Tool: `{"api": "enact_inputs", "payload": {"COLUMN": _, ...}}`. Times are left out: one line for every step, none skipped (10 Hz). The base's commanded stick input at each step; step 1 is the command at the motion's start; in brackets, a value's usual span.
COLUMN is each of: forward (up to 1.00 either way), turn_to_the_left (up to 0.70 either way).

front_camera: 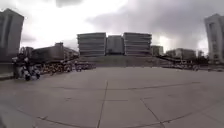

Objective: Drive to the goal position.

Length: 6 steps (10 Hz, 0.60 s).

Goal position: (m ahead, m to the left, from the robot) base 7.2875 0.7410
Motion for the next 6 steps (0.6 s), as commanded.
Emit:
{"api": "enact_inputs", "payload": {"forward": 1.00, "turn_to_the_left": 0.00}}
{"api": "enact_inputs", "payload": {"forward": 1.00, "turn_to_the_left": 0.00}}
{"api": "enact_inputs", "payload": {"forward": 1.00, "turn_to_the_left": 0.00}}
{"api": "enact_inputs", "payload": {"forward": 1.00, "turn_to_the_left": 0.00}}
{"api": "enact_inputs", "payload": {"forward": 1.00, "turn_to_the_left": 0.00}}
{"api": "enact_inputs", "payload": {"forward": 1.00, "turn_to_the_left": 0.00}}
